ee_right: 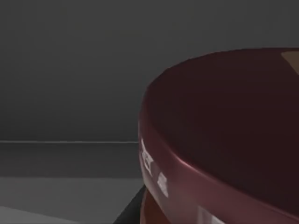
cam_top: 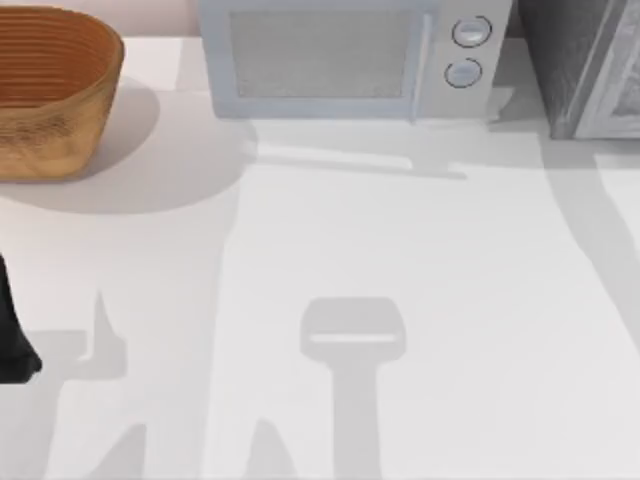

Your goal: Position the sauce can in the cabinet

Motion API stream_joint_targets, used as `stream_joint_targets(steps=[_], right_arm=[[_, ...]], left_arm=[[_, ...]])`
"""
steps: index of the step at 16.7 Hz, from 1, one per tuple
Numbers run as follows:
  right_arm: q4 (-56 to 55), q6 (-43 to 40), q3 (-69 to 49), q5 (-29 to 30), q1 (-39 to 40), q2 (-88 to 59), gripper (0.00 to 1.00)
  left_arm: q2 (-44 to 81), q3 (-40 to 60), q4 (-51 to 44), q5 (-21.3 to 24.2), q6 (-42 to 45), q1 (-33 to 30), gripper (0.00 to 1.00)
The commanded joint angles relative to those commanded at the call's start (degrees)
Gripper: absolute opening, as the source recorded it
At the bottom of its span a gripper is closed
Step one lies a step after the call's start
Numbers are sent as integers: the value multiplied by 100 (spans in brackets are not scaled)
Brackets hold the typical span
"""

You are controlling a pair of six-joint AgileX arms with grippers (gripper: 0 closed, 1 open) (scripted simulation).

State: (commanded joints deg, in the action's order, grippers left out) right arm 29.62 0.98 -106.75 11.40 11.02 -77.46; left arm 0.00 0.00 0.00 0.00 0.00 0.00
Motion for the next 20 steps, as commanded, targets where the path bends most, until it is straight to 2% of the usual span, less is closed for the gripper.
stream_joint_targets(steps=[5,15,20], right_arm=[[-27,-8,-60,-22,-36,-83,0],[-415,25,-2310,-423,-452,-2769,0],[-460,8,-2497,-448,-510,-2960,0]], left_arm=[[0,0,0,0,0,0,100],[0,0,0,0,0,0,100],[0,0,0,0,0,0,100]])
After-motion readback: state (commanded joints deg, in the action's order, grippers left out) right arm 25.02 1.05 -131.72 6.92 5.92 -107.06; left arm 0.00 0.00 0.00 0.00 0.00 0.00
